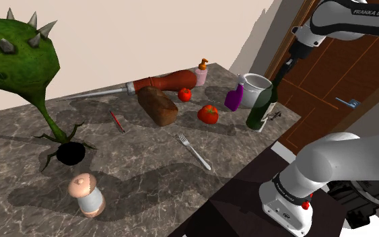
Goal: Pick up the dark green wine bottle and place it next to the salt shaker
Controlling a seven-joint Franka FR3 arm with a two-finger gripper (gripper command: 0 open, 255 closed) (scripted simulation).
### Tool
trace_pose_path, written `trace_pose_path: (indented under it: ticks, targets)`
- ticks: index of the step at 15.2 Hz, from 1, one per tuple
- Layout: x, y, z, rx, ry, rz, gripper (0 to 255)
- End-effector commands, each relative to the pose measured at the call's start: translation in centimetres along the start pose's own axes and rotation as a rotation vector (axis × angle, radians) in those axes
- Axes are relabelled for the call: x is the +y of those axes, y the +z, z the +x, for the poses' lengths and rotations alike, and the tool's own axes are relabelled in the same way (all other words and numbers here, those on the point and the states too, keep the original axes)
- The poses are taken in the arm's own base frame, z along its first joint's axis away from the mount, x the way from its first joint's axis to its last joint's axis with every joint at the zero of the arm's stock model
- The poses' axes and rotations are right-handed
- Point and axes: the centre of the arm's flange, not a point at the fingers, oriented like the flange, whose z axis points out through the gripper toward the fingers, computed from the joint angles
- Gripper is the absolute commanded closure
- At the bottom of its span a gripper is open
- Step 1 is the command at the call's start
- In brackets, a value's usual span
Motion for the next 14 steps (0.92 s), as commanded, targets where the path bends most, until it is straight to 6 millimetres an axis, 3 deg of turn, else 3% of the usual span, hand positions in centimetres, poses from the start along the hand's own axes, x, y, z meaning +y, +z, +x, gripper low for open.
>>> trace_pose_path:
  ticks: [1, 12, 14]
  targets:
    - [0.0, 1.1, -0.1, 0.001, 0.0, 0.0, 255]
    - [0.1, 6.9, -0.6, 0.001, 0.0, 0.0, 255]
    - [0.1, 6.9, -0.6, 0.001, 0.0, 0.0, 255]
